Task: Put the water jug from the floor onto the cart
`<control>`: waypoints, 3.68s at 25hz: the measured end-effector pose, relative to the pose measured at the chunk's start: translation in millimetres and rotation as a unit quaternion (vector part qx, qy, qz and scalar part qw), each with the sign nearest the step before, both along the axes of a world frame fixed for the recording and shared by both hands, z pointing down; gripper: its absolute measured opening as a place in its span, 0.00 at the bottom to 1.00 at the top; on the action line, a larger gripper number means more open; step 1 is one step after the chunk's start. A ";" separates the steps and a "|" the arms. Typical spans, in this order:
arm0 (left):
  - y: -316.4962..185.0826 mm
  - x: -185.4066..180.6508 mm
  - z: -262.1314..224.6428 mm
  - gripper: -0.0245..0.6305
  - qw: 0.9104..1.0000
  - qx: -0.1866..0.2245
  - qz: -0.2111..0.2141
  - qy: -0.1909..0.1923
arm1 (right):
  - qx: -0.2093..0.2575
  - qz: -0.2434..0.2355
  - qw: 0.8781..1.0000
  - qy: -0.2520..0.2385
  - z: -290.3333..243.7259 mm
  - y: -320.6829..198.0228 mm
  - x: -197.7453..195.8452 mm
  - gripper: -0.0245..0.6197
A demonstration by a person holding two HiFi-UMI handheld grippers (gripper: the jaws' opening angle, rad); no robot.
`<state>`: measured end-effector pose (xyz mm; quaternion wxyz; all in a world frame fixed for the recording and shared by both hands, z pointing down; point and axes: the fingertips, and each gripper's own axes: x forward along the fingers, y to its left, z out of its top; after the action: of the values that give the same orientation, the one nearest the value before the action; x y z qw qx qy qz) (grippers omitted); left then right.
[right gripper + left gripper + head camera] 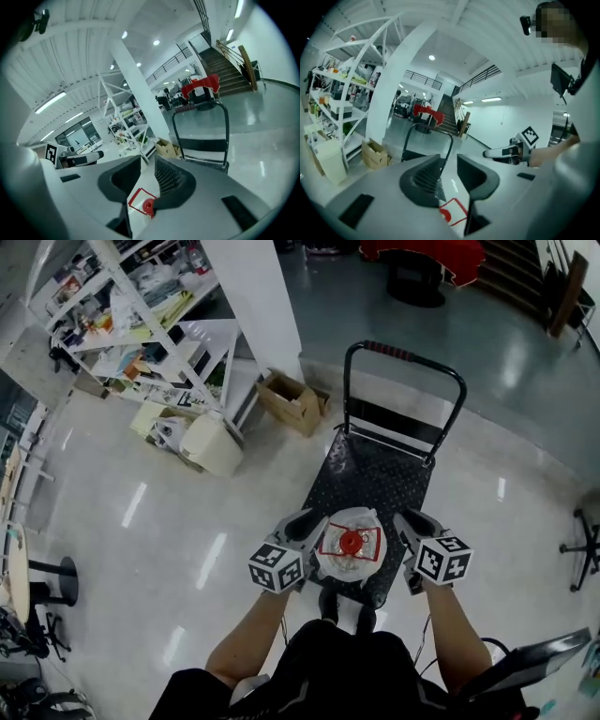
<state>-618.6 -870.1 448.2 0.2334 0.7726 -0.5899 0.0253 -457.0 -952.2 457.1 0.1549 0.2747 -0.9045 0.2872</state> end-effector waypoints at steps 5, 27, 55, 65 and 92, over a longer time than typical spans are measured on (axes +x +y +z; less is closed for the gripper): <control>1.3 27.4 -84.4 0.04 0.997 0.074 0.028 -0.018 | 0.078 -0.009 0.996 -0.037 -81.9 3.0 8.0 0.07; 104.0 133.0 -164.4 0.04 0.986 0.135 0.060 -0.074 | 0.174 -0.006 0.982 -0.071 -162.8 102.1 101.9 0.04; 400.6 295.7 -177.3 0.04 0.978 0.164 0.122 -0.046 | 0.225 0.034 0.972 -0.051 -185.3 439.7 273.4 0.04; 514.7 382.2 -180.9 0.04 0.979 0.141 0.130 -0.069 | 0.223 0.045 0.972 -0.062 -189.9 543.3 363.9 0.04; 864.2 413.4 -184.3 0.04 0.968 0.160 0.186 -0.052 | 0.257 0.105 0.961 -0.019 -209.3 920.3 413.2 0.04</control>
<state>-205.2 -5.9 263.9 0.0669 0.8937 -0.4435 0.0140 -43.8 -31.9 247.8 0.0309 0.3931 -0.9167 0.0652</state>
